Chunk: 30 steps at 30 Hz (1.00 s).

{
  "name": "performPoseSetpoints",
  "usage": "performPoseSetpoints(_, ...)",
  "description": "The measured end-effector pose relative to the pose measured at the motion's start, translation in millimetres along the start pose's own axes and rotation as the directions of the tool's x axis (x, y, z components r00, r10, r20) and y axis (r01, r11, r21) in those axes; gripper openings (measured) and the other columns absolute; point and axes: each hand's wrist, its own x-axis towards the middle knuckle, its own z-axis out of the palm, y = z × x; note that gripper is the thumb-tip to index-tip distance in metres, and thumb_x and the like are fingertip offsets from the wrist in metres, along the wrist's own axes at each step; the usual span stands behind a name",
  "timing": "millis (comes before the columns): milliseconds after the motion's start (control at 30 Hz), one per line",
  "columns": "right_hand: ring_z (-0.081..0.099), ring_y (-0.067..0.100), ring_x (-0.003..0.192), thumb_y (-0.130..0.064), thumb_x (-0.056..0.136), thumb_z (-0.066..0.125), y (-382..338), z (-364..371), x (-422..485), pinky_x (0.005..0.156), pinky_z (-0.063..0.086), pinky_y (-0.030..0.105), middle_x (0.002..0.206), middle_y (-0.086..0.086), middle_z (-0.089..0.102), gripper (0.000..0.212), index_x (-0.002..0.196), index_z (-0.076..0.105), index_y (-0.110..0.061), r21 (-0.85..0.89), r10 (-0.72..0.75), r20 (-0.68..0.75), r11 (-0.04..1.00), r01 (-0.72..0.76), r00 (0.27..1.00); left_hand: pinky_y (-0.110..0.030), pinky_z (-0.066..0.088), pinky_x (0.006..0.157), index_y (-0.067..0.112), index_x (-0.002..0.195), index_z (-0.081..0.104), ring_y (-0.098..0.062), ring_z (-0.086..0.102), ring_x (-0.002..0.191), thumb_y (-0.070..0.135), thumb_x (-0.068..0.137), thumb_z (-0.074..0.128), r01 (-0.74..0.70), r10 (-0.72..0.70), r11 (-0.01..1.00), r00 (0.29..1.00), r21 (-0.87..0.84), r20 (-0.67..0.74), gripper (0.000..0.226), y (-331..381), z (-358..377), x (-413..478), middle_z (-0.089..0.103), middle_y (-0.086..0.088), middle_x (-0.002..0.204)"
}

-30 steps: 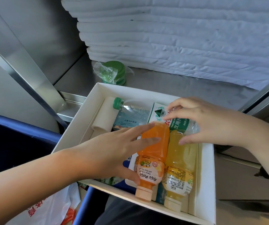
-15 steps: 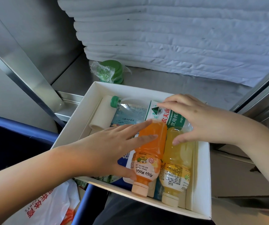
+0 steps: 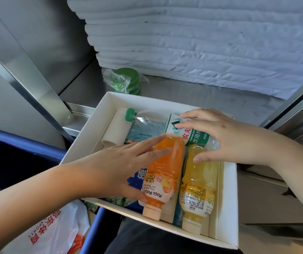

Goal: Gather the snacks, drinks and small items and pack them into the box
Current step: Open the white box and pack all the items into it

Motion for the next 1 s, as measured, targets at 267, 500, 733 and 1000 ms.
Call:
performPoseSetpoints(267,-0.002,-0.028,0.122,-0.066,0.072,0.056,4.2,1.4,3.3,0.094,0.016,0.012,0.14,-0.039,0.01,0.07,0.133,0.023,-0.061,-0.011,0.014,0.008,1.0,-0.014,1.0,-0.005,0.014,0.092,0.066,0.128,-0.024,0.021,0.009,0.116,0.068,0.075,0.057,0.008,-0.007,0.994,1.0,-0.11,0.017,0.097,-2.6,0.0,-5.3,-0.035,0.042,0.135)
performPoseSetpoints(500,0.001,-0.022,0.128,-0.06,0.072,0.063,-2.4,3.7,10.2,0.091,0.021,0.008,0.141,-0.037,0.01,0.067,0.129,0.027,-0.065,0.023,-0.062,0.028,0.998,0.061,0.998,0.006,0.033,0.071,0.062,0.135,-0.01,0.012,0.033,0.117,0.058,0.082,0.057,-0.049,0.054,0.952,0.998,-0.303,0.009,0.085,10.9,6.2,2.9,-0.027,0.045,0.138)
performPoseSetpoints(733,0.006,-0.007,0.134,-0.049,0.074,0.07,-11.2,11.4,17.2,0.105,0.024,0.024,0.143,-0.027,0.014,0.064,0.13,0.04,-0.054,-0.041,-0.114,0.001,0.993,0.114,0.993,-0.017,0.046,0.091,0.063,0.132,-0.013,0.001,0.045,0.118,0.061,0.082,0.054,-0.036,0.045,0.961,0.999,-0.274,0.026,0.084,9.6,6.4,0.1,-0.027,0.046,0.137)
performPoseSetpoints(1000,0.013,-0.004,0.134,-0.037,0.077,0.073,-11.5,8.2,19.5,0.106,0.029,0.024,0.142,-0.02,0.021,0.056,0.125,0.049,-0.051,-0.051,-0.127,-0.02,0.991,0.126,0.992,-0.02,0.033,0.1,0.058,0.131,-0.019,0.001,0.025,0.133,0.064,0.087,0.041,-0.147,0.146,0.989,0.987,-0.009,-0.073,0.074,6.3,11.6,-1.8,-0.032,0.041,0.138)
